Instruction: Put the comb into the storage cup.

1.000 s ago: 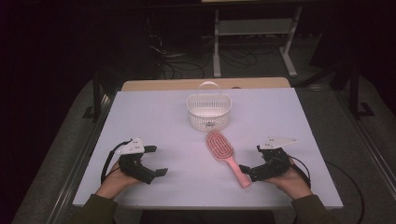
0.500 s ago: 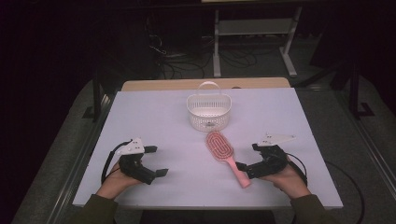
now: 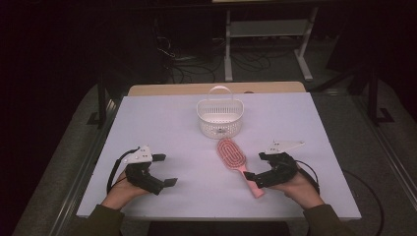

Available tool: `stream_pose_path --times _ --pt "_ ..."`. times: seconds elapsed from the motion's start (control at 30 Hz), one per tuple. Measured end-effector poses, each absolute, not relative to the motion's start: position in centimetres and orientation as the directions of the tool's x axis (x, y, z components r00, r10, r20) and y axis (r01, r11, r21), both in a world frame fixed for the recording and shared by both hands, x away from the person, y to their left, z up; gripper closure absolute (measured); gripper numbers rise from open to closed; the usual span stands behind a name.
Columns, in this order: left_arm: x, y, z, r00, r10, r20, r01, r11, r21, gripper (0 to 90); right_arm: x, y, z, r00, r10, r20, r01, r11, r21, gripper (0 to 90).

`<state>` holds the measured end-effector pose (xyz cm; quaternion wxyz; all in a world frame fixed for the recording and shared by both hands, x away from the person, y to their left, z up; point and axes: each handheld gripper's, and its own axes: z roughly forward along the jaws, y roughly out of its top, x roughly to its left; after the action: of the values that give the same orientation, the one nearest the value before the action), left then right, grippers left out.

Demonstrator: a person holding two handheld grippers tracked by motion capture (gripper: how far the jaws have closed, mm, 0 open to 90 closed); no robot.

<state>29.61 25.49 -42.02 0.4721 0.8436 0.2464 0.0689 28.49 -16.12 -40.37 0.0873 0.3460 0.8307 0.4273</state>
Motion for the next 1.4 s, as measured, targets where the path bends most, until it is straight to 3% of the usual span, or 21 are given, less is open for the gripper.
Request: stream_pose_path --times 0.5,1.0,1.4 --pt "29.6 25.5 -42.0 0.87 0.479 -0.118 0.349 -0.428 0.834 0.0 29.0 -14.9 -40.1 -0.763 0.629 0.148 0.491 0.414 0.766 21.5" --pt "29.5 25.5 -42.0 0.87 0.48 -0.116 0.348 -0.431 0.832 0.0 29.4 -13.7 -40.3 -0.791 0.594 0.146 0.483 0.46 0.745 51.3" --pt "29.5 25.6 -41.9 0.869 0.481 -0.117 0.349 -0.426 0.835 0.0 29.5 -12.9 -41.3 -0.801 0.583 0.139 0.503 0.528 0.684 87.8"
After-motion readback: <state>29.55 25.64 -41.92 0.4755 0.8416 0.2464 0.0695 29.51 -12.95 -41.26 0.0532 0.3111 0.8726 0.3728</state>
